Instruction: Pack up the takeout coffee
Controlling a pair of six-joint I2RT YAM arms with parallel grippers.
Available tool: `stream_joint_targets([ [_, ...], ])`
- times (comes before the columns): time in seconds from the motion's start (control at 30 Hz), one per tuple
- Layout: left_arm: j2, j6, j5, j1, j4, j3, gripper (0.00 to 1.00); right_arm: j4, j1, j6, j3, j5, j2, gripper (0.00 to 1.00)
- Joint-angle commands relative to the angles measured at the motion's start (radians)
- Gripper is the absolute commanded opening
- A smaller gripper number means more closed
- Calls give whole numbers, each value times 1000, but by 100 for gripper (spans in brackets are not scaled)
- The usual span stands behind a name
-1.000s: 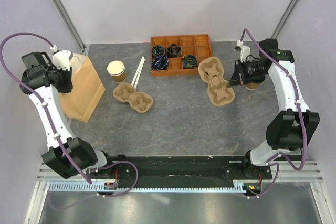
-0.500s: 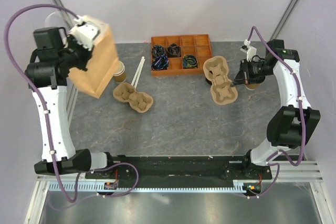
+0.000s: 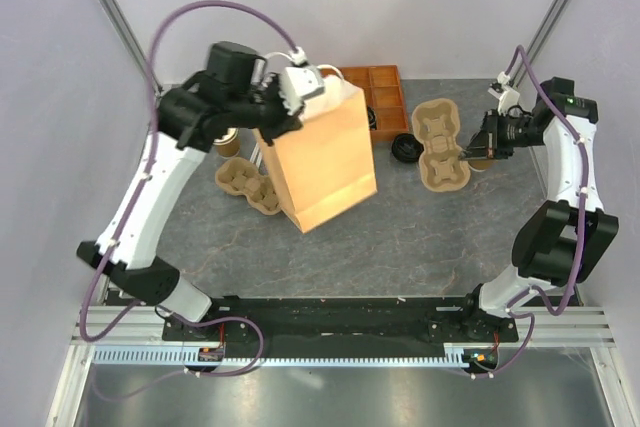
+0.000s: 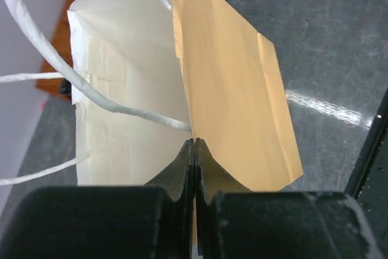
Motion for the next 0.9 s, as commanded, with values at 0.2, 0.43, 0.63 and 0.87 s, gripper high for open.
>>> stream_joint_targets([
  [0.2, 121, 5, 3, -142, 140, -38, 2, -87, -71, -96, 1, -44, -52, 0],
  [0.43, 101, 55, 6, -164, 234, -216, 2, -107, -72, -117, -9, -45, -56, 0],
  [0.63, -20, 140, 2, -214, 390, -504, 2, -136, -71, -148, -23, -56, -56, 0],
  [0.87, -58, 145, -24, -219, 397, -535, 8, -146, -72, -151, 7, -71, -58, 0],
])
